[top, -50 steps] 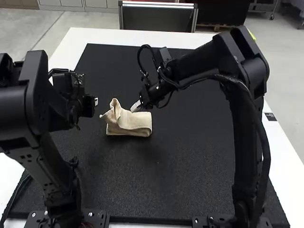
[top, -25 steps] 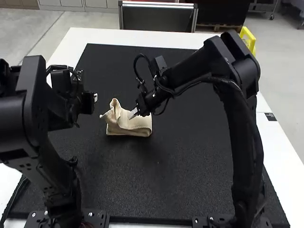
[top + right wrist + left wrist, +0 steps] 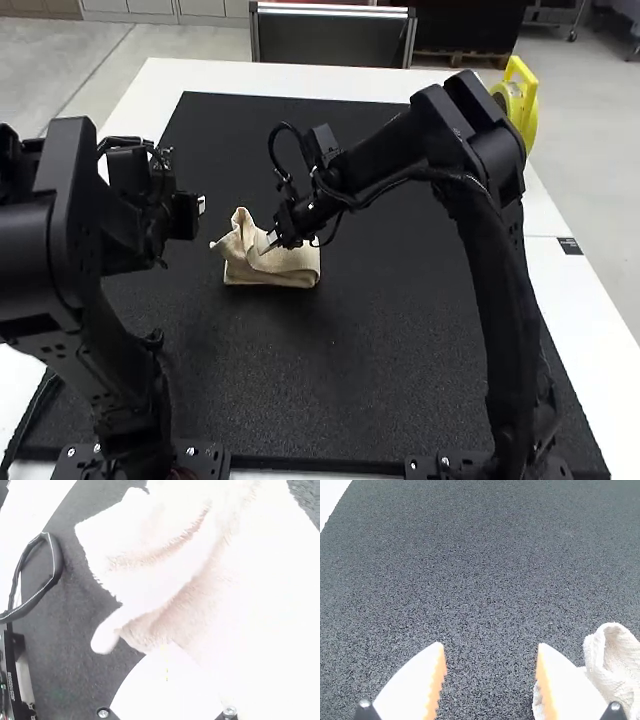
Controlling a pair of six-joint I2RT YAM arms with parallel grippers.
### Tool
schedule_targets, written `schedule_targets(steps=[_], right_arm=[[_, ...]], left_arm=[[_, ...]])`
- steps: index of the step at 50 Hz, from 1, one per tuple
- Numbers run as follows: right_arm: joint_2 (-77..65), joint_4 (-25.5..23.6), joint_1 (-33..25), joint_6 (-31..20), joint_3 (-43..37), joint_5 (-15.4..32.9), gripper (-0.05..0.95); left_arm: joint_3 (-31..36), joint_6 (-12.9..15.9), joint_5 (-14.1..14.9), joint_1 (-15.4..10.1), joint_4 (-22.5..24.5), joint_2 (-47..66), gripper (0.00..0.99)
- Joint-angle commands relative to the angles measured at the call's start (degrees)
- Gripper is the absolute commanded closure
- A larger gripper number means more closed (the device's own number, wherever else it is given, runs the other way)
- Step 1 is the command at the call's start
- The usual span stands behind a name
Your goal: Fold the towel.
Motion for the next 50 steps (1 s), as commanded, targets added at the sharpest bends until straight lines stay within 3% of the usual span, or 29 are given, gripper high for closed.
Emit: schedule_targets(steps=[1,50], right_arm=[[1.22,0.22,1.32,0.76,2.31,-0.05,0.92],[9.93,0.14,4.22,1.29,11.1,-0.23,0.92]], left_arm=[[-0.42,-0.58,0.03,0.56,0.42,-1.86,0.544],[0.02,-1.19,0.03,0.56,0.24,-2.56,0.544]])
